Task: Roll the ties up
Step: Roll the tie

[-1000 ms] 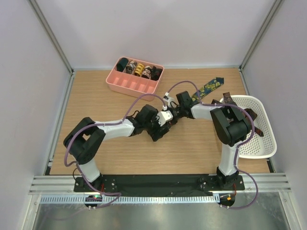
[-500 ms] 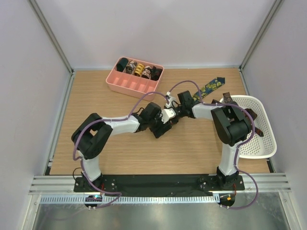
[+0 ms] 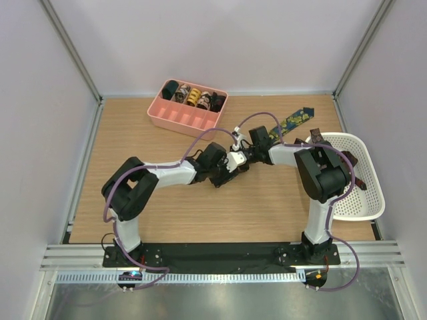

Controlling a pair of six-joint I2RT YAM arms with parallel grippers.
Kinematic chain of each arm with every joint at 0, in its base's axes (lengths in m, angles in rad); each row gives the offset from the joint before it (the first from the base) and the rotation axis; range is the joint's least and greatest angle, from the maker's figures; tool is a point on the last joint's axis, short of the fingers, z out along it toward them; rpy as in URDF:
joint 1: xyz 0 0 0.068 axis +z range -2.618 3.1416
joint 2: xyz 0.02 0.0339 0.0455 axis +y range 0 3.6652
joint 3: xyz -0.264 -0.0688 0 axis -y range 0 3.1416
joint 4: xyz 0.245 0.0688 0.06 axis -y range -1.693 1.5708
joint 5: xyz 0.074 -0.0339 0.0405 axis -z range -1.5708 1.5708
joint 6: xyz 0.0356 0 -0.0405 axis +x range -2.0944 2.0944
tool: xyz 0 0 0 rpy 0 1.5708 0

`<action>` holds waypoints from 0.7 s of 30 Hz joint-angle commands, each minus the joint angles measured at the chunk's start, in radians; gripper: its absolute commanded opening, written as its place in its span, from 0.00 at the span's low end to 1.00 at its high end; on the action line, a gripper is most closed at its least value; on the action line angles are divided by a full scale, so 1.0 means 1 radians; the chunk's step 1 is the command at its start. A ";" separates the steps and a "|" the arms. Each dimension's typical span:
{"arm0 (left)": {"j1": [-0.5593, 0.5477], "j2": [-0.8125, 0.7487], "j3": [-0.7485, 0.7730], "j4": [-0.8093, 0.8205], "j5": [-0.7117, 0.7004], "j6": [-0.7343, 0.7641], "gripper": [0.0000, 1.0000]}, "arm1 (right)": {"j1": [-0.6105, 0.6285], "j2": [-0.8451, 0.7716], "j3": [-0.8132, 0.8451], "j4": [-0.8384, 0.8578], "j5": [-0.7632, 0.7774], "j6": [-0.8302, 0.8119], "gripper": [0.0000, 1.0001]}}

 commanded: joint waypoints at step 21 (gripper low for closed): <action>-0.001 -0.032 0.029 -0.094 -0.011 -0.056 0.38 | -0.021 -0.038 -0.010 0.134 -0.015 0.140 0.01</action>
